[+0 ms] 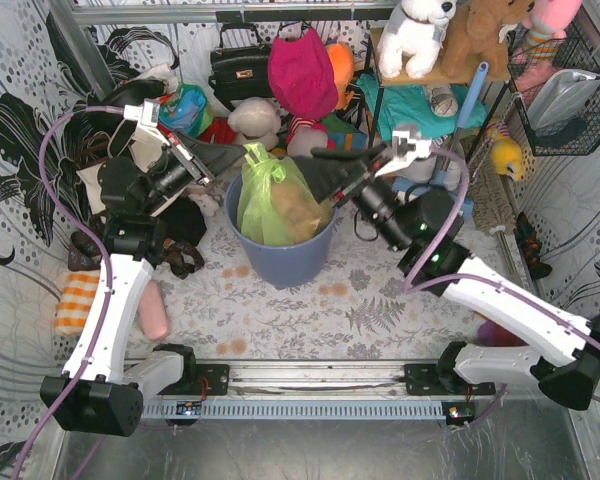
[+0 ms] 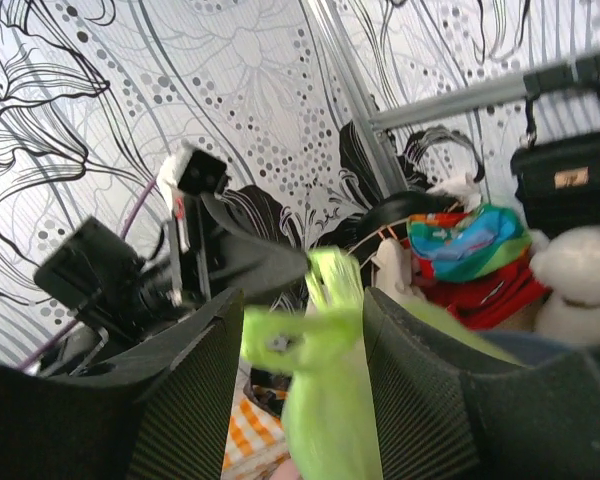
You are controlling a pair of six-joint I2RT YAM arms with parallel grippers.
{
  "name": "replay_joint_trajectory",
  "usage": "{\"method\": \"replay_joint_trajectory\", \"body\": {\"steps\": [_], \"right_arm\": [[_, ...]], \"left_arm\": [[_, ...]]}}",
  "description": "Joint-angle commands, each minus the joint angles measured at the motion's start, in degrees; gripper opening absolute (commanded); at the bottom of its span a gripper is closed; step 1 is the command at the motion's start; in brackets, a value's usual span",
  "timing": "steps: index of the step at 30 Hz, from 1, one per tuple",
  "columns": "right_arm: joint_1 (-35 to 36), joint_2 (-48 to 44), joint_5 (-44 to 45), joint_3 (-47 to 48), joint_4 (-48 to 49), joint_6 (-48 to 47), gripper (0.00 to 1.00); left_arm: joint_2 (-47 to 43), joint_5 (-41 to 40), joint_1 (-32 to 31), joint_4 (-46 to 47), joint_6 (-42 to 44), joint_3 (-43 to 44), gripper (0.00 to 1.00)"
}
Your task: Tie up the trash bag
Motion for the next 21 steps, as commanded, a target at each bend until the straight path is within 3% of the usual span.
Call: {"method": "replay_joint_trajectory", "body": {"steps": [1,6,11,17,21], "right_arm": [[-2.78,3.31,-6.98,19.48,-28.85,-9.95,0.52],[-10.55,16.25,-23.8,40.63,-45.32,-11.75,0.58],[-15.46,27.09,-42.24,54.91,-53.55,-16.31,0.63],[-16.95,34.49,-52.97,62.48,-55.98,-21.13,0.63],[-17.1,37.48,-58.65,64.85,-54.4,-20.64,0.58]], "left_arm": [[-0.5,2.56,-0.01,6.05,0.39,2.81,0.0],[-0.55,3.32,-0.1,7.0,0.48,3.29,0.0],[-0.17,3.7,-0.1,8.61,-0.43,3.1,0.0],[0.22,4.2,-0.1,8.95,-0.41,3.71,0.0],[0.2,4.24,-0.1,8.91,-0.46,3.89,0.0]]}}
